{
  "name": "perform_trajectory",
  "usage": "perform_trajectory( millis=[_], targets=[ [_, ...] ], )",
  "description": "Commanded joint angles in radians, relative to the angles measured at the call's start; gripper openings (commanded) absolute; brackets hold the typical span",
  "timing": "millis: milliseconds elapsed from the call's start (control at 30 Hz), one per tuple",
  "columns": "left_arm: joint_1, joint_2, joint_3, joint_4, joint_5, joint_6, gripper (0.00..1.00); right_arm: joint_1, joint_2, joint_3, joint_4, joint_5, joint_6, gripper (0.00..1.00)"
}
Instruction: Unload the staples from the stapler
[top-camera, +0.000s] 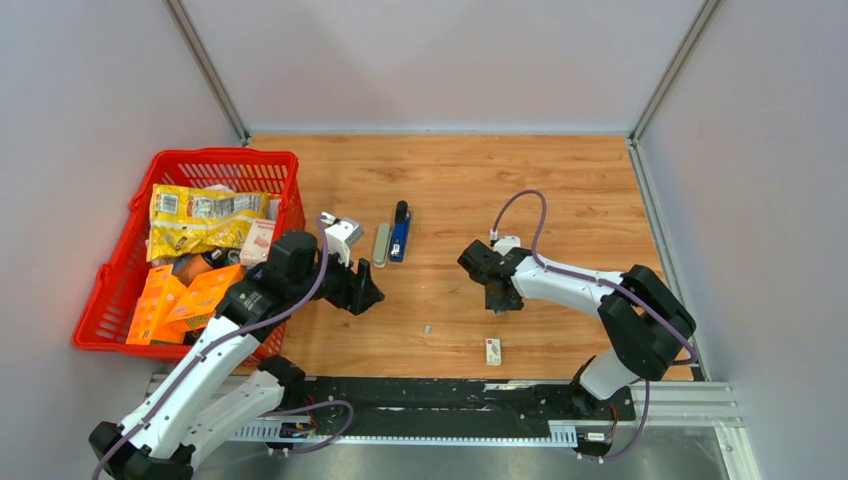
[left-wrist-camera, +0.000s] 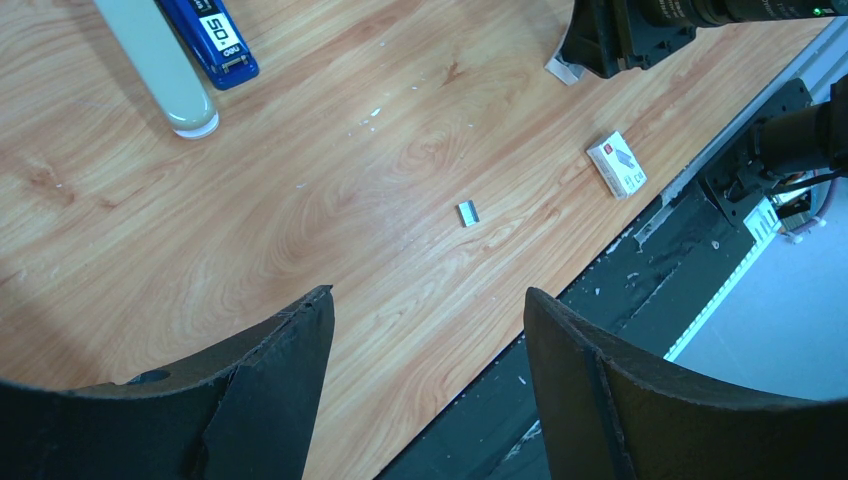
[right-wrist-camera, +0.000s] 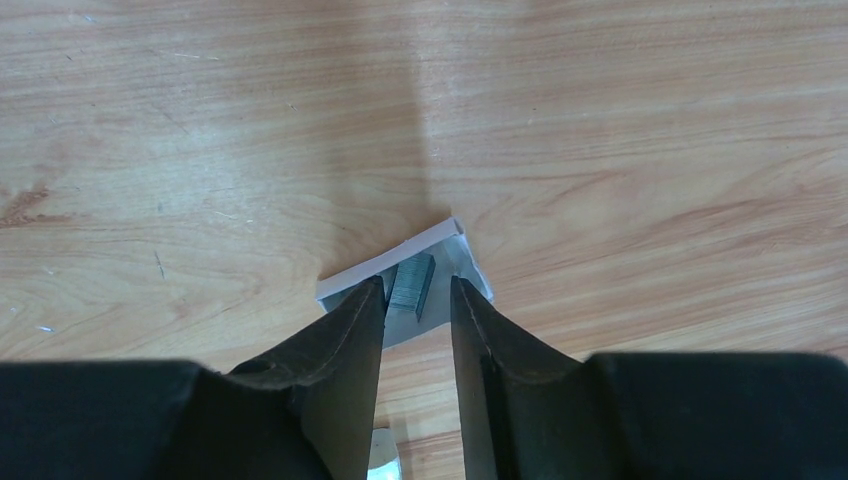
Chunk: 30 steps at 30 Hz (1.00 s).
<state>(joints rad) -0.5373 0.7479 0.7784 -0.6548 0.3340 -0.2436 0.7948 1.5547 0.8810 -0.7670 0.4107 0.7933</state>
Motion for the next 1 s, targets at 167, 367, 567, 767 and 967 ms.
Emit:
perform_trajectory(
  millis=[167,367,567,767,967],
  targets=[
    [-0.004,-0.004,-0.001,0.015,0.005,0.018,0.77,0.001,-0.093,0.059,-0.071,0.057,0.024,0.36],
    [-0.004,-0.005,-0.001,0.015,0.004,0.018,0.77,0.041,-0.146,0.116,-0.118,0.057,0.014,0.37],
    [-0.003,-0.018,0.001,0.015,-0.012,0.017,0.77,0.142,-0.143,0.148,-0.088,-0.002,-0.009,0.39],
    [-0.003,-0.053,0.002,0.018,-0.038,0.015,0.77,0.247,-0.117,0.102,0.119,-0.163,-0.060,0.43],
    [-0.004,-0.099,0.002,0.017,-0.078,0.010,0.77,0.336,-0.003,0.182,0.144,-0.187,-0.039,0.47]
  ],
)
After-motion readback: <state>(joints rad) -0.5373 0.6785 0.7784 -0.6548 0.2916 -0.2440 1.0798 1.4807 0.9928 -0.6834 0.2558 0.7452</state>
